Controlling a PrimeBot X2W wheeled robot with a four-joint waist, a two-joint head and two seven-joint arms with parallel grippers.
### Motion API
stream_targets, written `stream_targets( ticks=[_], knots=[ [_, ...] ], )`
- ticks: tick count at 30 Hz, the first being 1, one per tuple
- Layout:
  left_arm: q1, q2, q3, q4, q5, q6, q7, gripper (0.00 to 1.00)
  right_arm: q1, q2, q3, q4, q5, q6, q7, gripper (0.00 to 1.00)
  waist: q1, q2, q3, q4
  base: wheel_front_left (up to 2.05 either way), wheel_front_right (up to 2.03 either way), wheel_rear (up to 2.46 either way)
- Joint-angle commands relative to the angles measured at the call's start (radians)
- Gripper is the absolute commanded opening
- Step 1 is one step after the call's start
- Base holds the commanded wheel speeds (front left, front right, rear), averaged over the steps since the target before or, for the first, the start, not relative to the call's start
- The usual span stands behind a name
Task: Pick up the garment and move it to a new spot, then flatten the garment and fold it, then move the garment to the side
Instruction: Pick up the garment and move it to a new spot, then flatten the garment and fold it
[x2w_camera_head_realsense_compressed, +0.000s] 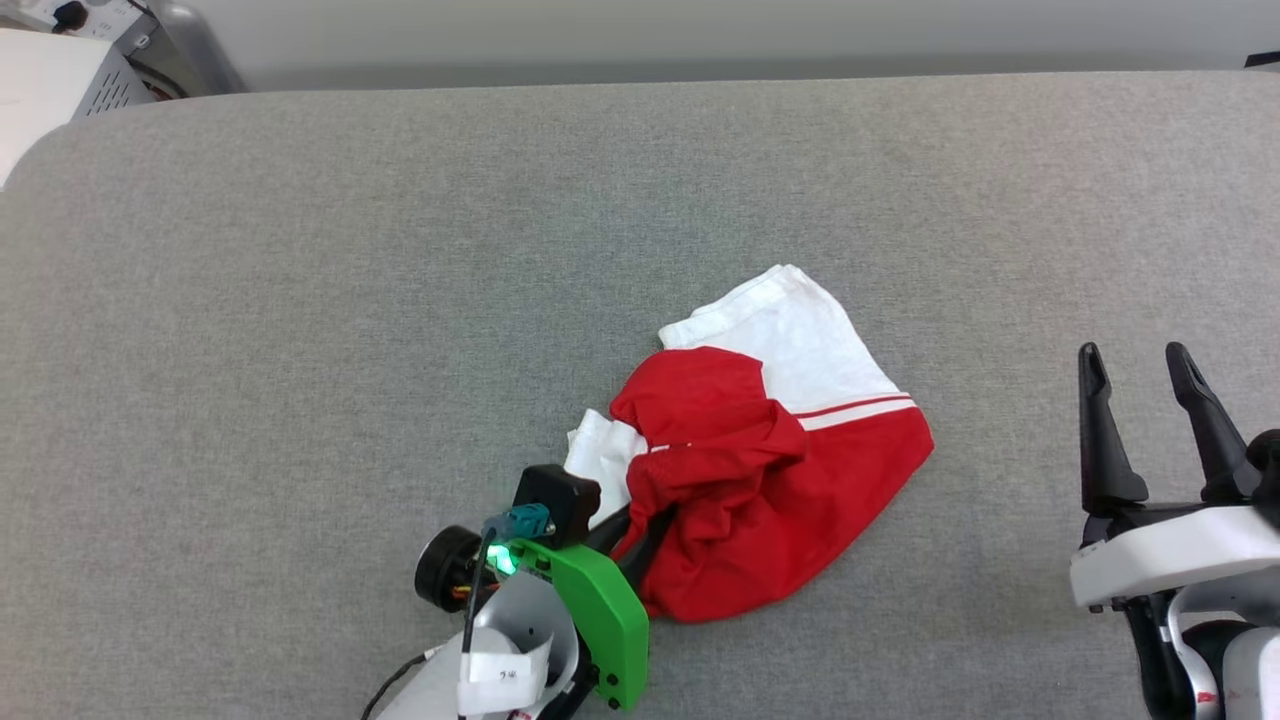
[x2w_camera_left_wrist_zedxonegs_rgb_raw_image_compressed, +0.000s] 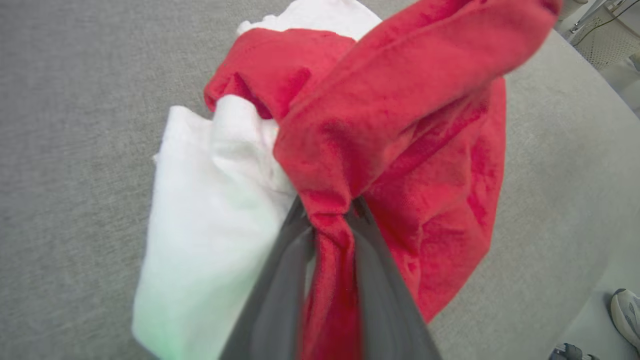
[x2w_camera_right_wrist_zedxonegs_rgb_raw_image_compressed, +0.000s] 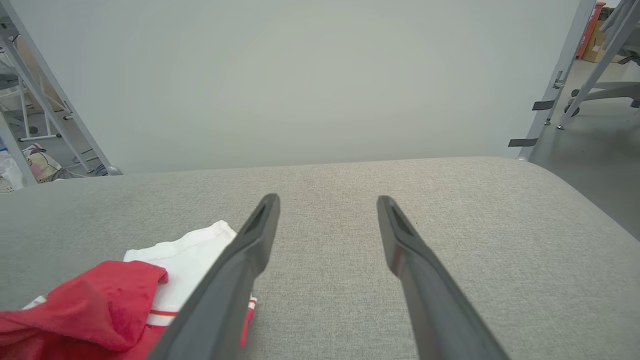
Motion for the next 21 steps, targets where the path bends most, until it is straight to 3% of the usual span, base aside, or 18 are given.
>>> stream_targets(
  ticks=[1,2,3,11,21],
  knots=[
    [0.024,-0.006,0.000,0.010,-0.007,0.011,-0.014,0.00,-0.018,0.001,0.010,0.006,0.004,-0.001,-0.002,1.00,0.0001,-0.0001,-0.006,0.003,0.00,0.00,0.00],
    [0.031,-0.010,0.002,0.013,-0.009,0.015,-0.025,0.31,-0.020,0.001,0.016,0.011,0.004,-0.001,-0.001,1.00,0.0001,-0.0001,-0.013,0.002,0.00,0.00,0.00],
    [0.038,-0.012,0.001,0.014,-0.004,0.022,-0.041,1.00,-0.023,0.001,0.020,0.019,0.004,-0.001,-0.001,1.00,0.0001,-0.0001,-0.023,0.001,0.00,0.00,0.00],
    [0.060,0.003,0.050,-0.069,0.057,0.105,-0.218,1.00,-0.001,0.001,0.028,0.049,-0.002,-0.001,0.009,1.00,0.0001,-0.0001,-0.108,0.013,0.00,0.00,0.00],
    [0.101,0.050,0.147,-0.173,0.077,0.196,-0.324,1.00,0.031,0.001,0.022,0.072,0.007,-0.001,0.046,1.00,0.0001,-0.0001,-0.159,0.024,0.00,0.00,0.00]
  ],
)
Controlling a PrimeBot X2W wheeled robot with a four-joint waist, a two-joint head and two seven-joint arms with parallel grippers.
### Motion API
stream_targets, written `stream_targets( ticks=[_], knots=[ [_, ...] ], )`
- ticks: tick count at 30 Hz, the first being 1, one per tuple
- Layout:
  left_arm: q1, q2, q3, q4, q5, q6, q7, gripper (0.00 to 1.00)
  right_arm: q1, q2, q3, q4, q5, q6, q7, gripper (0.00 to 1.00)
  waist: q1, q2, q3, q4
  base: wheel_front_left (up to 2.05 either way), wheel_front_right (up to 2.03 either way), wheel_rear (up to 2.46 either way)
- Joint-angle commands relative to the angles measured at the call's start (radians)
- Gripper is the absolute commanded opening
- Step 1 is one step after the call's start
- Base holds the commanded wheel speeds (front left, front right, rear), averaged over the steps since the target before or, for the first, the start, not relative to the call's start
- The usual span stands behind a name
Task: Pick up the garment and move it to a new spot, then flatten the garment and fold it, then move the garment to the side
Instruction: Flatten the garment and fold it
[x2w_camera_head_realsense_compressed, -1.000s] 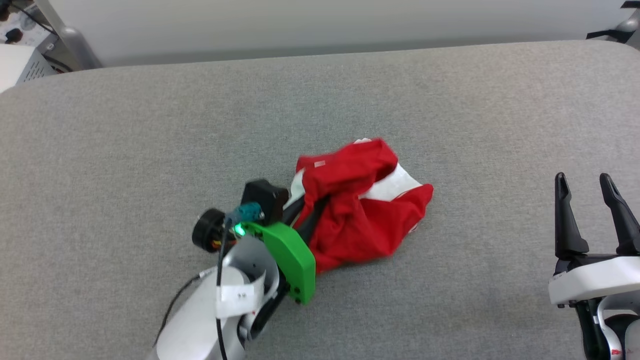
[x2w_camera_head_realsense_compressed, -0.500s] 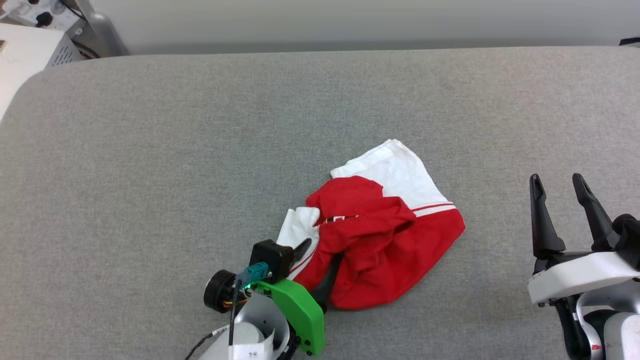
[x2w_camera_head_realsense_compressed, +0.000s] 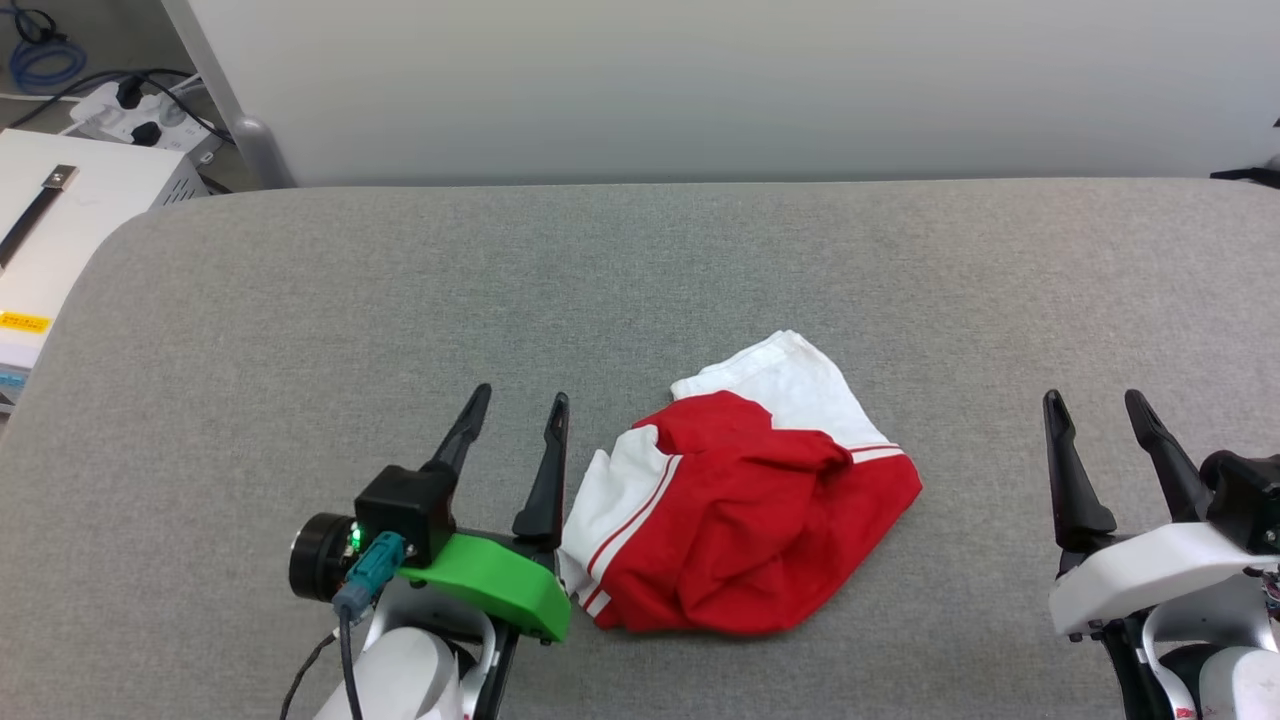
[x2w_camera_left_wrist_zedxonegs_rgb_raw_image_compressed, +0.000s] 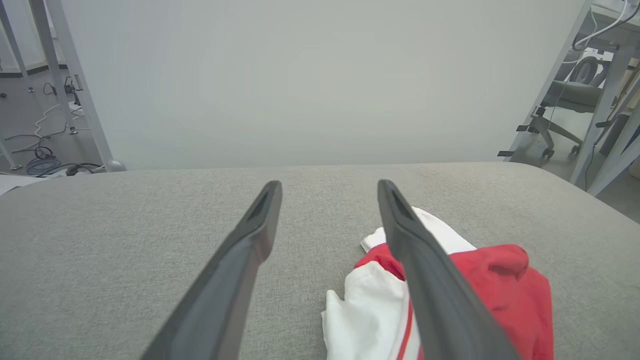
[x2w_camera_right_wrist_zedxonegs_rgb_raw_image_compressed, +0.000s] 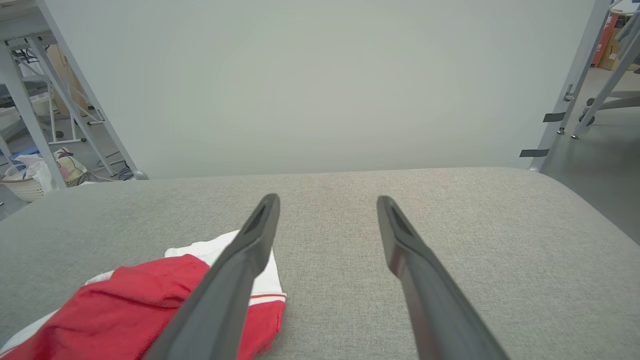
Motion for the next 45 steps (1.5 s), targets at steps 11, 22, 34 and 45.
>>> stream_targets(
  ticks=[11,22,34,45],
  knots=[
    [0.047,0.033,0.058,-0.061,0.025,0.037,-0.036,1.00,-0.020,-0.041,-0.060,0.138,0.058,-0.001,0.091,1.00,0.0000,0.0000,0.023,0.062,0.00,0.00,0.00],
    [-0.013,-0.017,0.054,-0.061,0.044,0.020,-0.043,1.00,-0.308,-0.235,0.112,0.410,0.251,-0.001,0.370,1.00,0.0000,0.0000,0.131,0.172,0.00,0.00,0.00],
    [-0.051,-0.125,0.079,-0.059,0.093,-0.043,-0.044,1.00,-0.593,-0.369,0.402,0.630,0.350,-0.001,0.529,1.00,0.0000,0.0000,0.233,0.313,0.00,0.00,0.00],
    [-0.032,-0.169,0.132,-0.033,0.117,-0.089,-0.045,1.00,-0.584,-0.402,0.605,0.761,0.502,-0.001,0.705,0.00,0.0000,0.0000,0.251,0.342,0.00,0.00,0.00]
  ],
)
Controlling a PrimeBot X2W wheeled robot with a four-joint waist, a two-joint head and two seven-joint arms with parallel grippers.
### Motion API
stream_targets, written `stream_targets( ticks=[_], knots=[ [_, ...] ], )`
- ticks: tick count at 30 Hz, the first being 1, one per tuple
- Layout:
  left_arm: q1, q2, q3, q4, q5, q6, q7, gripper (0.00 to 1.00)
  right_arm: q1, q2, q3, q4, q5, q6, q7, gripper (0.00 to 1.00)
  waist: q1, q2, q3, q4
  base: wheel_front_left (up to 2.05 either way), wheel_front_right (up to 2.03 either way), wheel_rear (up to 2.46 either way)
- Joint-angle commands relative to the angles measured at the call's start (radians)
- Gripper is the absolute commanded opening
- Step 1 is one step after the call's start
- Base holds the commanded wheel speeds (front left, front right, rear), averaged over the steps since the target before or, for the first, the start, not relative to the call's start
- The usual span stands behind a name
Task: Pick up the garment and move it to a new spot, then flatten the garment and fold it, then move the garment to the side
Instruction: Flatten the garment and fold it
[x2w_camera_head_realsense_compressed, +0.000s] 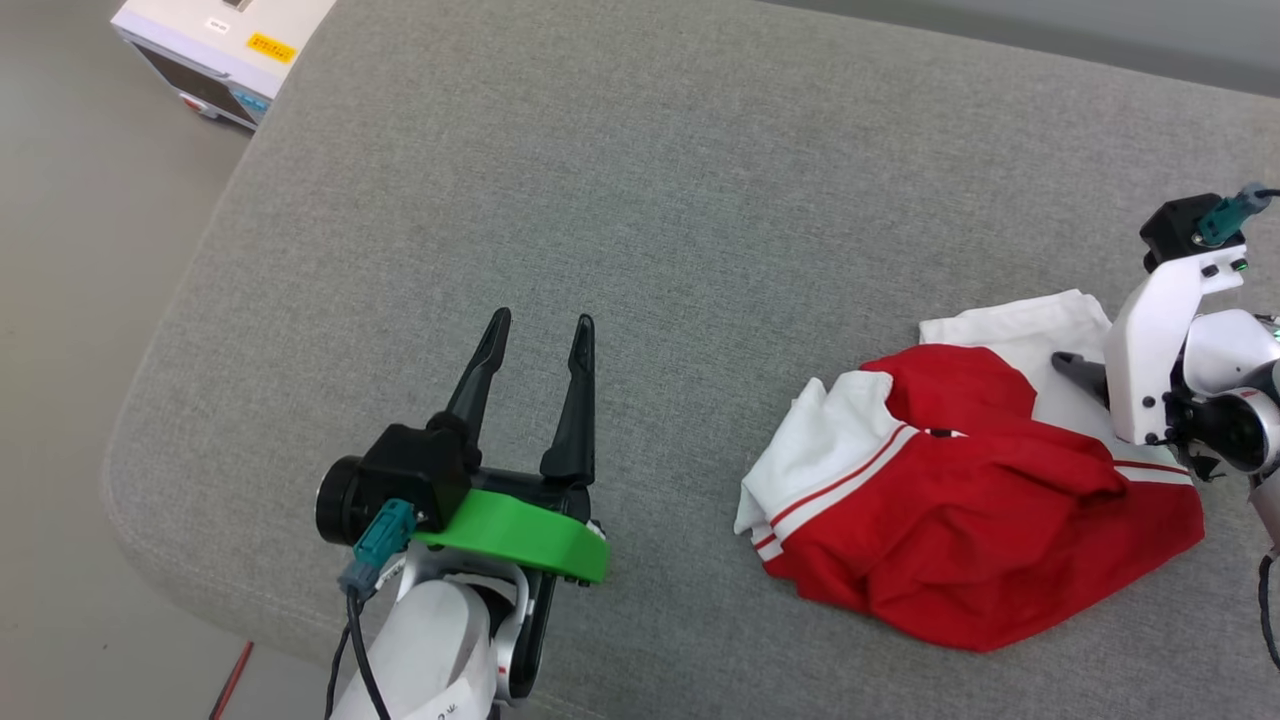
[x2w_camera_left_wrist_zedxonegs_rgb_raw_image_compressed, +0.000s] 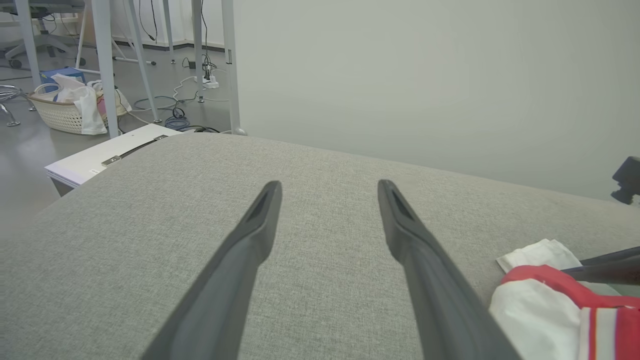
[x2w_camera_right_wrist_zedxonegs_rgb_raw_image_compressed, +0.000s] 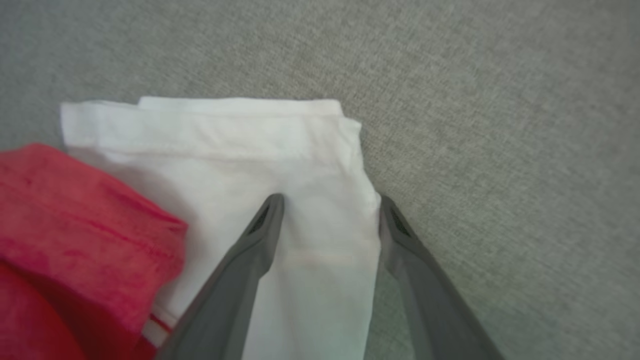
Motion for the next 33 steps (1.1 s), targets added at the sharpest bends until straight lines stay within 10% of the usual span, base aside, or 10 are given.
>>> stream_targets(
  ticks=[1,12,21,33],
  knots=[
    [0.004,-0.006,0.009,0.004,0.013,-0.005,-0.006,1.00,0.073,0.038,0.056,0.039,0.023,0.003,0.026,0.00,0.0000,0.0000,0.000,-0.003,0.00,0.00,0.00],
    [0.050,-0.002,0.065,0.037,0.048,-0.021,-0.006,1.00,-0.029,-0.009,-0.034,-0.035,-0.001,0.003,-0.198,0.00,0.0000,0.0000,-0.109,-0.126,0.00,0.00,0.00],
    [0.117,0.024,0.098,0.073,0.045,-0.002,-0.004,1.00,0.209,-0.037,-0.277,-0.103,-0.029,0.003,-0.266,0.00,0.0000,0.0000,-0.198,-0.245,0.00,0.00,0.00],
    [0.172,0.049,0.103,0.071,0.026,0.012,0.041,1.00,0.656,0.176,-0.614,-0.213,-0.123,0.003,-0.258,0.00,0.0000,0.0000,-0.225,-0.316,0.00,0.00,0.00]
  ],
)
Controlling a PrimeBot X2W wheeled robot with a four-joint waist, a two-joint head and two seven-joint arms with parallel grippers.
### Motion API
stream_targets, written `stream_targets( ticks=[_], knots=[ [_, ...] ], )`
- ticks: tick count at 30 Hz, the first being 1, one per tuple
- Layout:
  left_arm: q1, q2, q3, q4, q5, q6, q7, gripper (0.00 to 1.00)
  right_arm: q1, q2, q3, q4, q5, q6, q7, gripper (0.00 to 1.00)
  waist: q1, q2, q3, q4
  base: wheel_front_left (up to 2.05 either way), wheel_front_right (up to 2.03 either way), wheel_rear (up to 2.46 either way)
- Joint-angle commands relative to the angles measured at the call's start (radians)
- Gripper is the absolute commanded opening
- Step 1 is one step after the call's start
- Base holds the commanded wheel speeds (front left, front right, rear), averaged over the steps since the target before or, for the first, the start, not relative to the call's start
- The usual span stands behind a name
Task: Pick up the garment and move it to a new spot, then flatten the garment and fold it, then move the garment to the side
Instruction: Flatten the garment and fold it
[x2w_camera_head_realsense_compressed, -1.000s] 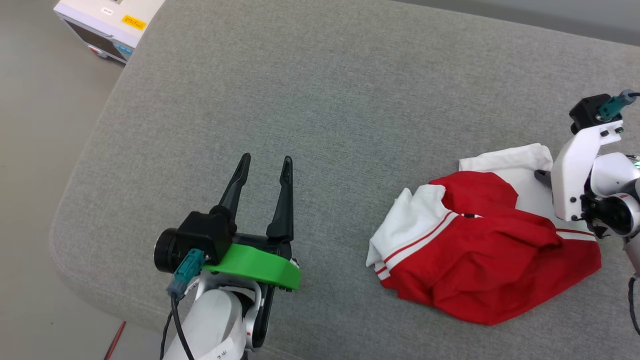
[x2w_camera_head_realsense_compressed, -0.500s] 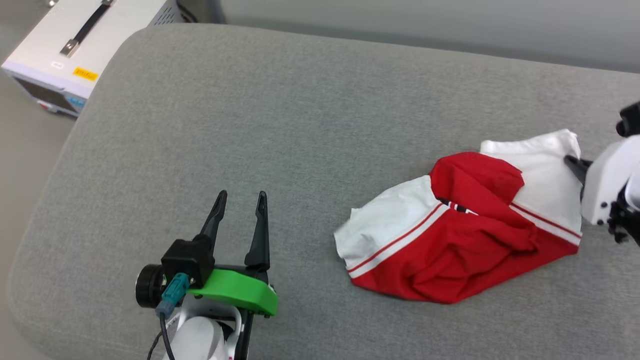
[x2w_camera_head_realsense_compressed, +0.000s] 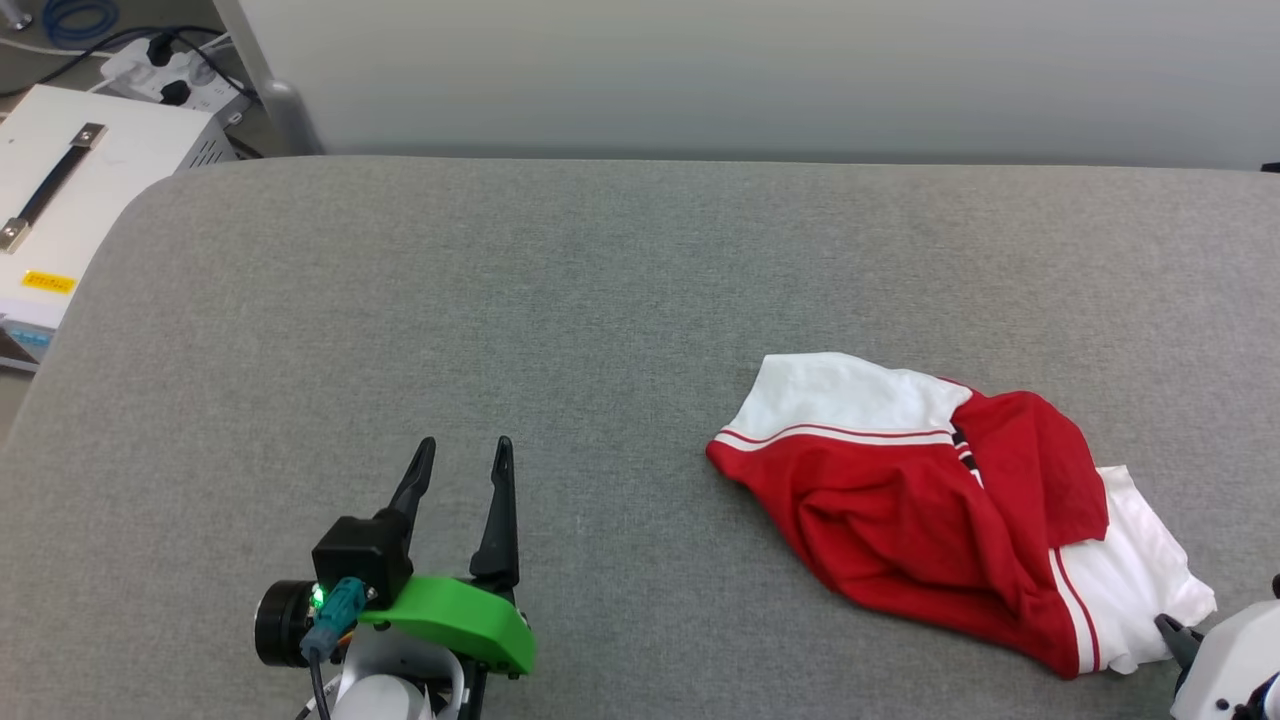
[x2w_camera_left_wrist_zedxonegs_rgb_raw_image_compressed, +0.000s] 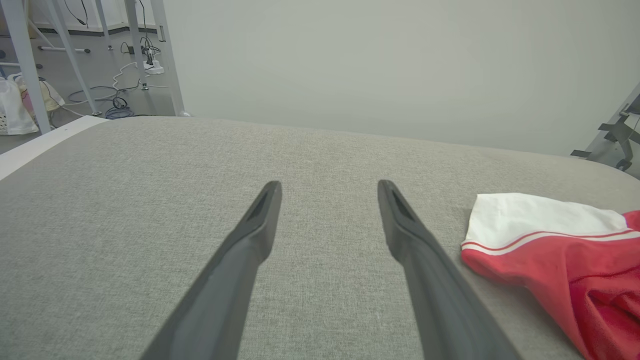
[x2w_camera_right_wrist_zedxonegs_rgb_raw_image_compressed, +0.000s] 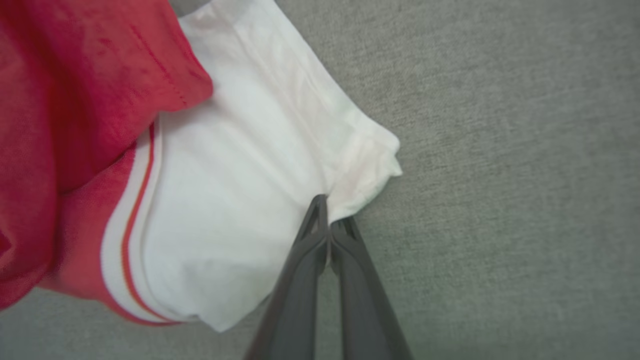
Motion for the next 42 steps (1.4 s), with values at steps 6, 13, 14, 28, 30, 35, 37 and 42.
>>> stream_targets(
  ticks=[6,13,14,28,30,35,37,42],
  knots=[
    [0.012,0.019,-0.006,-0.009,-0.008,0.004,0.024,1.00,0.025,0.109,-0.069,-0.094,-0.084,-0.001,-0.093,1.00,0.0000,0.0000,-0.009,-0.025,0.00,0.00,0.00],
    [-0.016,0.037,-0.006,-0.014,-0.012,0.001,0.053,1.00,0.018,0.178,-0.089,-0.207,-0.185,-0.001,-0.318,1.00,0.0000,0.0000,-0.007,-0.033,0.00,0.00,0.00],
    [-0.023,0.039,-0.009,-0.015,-0.011,0.000,0.060,1.00,0.018,0.184,-0.083,-0.221,-0.196,-0.001,-0.344,1.00,0.0000,0.0000,-0.007,-0.037,0.00,0.00,0.00],
    [-0.331,0.050,-0.121,0.085,-0.057,-0.138,0.389,1.00,0.003,0.243,0.086,-0.443,-0.268,-0.001,-0.452,1.00,0.0000,0.0000,0.096,-0.177,0.00,0.00,0.00],
    [-0.389,0.045,-0.152,0.131,-0.068,-0.158,0.463,1.00,-0.007,0.242,0.101,-0.457,-0.266,-0.001,-0.456,1.00,0.0000,0.0000,0.117,-0.201,0.00,0.00,0.00],
    [-0.498,0.048,-0.222,0.235,-0.083,-0.184,0.598,1.00,-0.027,0.240,0.134,-0.478,-0.258,-0.001,-0.472,1.00,0.0000,0.0000,0.165,-0.246,0.00,0.00,0.00],
    [-0.536,0.055,-0.252,0.279,-0.085,-0.190,0.644,1.00,-0.033,0.241,0.145,-0.484,-0.254,-0.001,-0.478,1.00,0.0000,0.0000,0.183,-0.259,0.00,0.00,0.00],
    [-0.618,0.091,-0.327,0.386,-0.082,-0.196,0.735,1.00,-0.042,0.247,0.160,-0.487,-0.243,-0.001,-0.486,1.00,0.0000,0.0000,0.219,-0.283,0.00,0.00,0.00]
  ],
)
